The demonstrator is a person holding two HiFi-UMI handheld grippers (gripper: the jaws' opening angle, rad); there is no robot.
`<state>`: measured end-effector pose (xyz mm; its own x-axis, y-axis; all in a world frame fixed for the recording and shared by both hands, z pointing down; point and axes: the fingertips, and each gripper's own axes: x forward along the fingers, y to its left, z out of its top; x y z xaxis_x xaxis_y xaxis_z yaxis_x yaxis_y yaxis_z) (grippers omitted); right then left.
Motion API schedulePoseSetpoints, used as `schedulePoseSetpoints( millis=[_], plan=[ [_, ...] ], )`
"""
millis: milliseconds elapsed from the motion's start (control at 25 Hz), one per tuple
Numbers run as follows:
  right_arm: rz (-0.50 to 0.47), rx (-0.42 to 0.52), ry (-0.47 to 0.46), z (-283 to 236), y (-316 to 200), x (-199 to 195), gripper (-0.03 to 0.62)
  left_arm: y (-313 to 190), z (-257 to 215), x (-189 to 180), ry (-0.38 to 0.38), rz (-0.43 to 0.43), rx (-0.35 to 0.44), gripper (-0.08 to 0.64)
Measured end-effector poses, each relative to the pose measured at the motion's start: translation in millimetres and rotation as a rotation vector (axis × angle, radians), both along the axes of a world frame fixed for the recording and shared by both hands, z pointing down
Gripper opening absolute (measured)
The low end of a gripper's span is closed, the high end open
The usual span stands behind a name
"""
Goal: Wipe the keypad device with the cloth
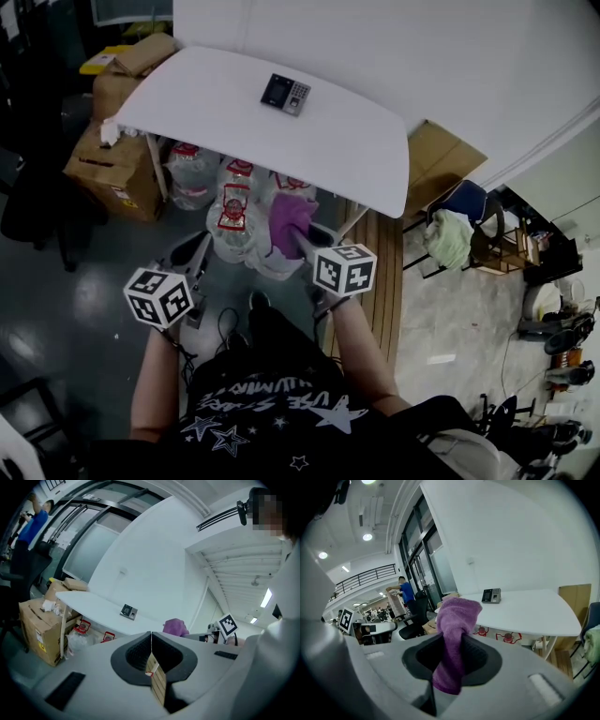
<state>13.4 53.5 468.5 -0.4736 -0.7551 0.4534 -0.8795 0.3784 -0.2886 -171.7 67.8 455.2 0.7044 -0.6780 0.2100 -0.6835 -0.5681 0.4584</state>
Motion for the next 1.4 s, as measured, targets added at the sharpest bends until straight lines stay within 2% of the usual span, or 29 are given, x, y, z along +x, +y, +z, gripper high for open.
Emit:
schedulePoseSetpoints(
  millis=[240,480,960,1400],
  plan=[
    [0.001,-0.003,-0.011,5,-21,3,0.098,-11,3,2,-0.015,-0.003,-0.005,0.008],
    [-0.014,-0.013,-0.034,17,-57,1,0.098,-43,12,2,-0.040,-0.010,-0.015,0.008],
    [0.007,-0.041,-0.056,30,-176,31,0.098,-165,20,34,-0.078,0.019,-0.034,0.008],
    [0.017,-0.042,-0.093,37,-268,61,0.098,-251,25,63,-0.121,0.029,-0.048,0.008]
  ],
)
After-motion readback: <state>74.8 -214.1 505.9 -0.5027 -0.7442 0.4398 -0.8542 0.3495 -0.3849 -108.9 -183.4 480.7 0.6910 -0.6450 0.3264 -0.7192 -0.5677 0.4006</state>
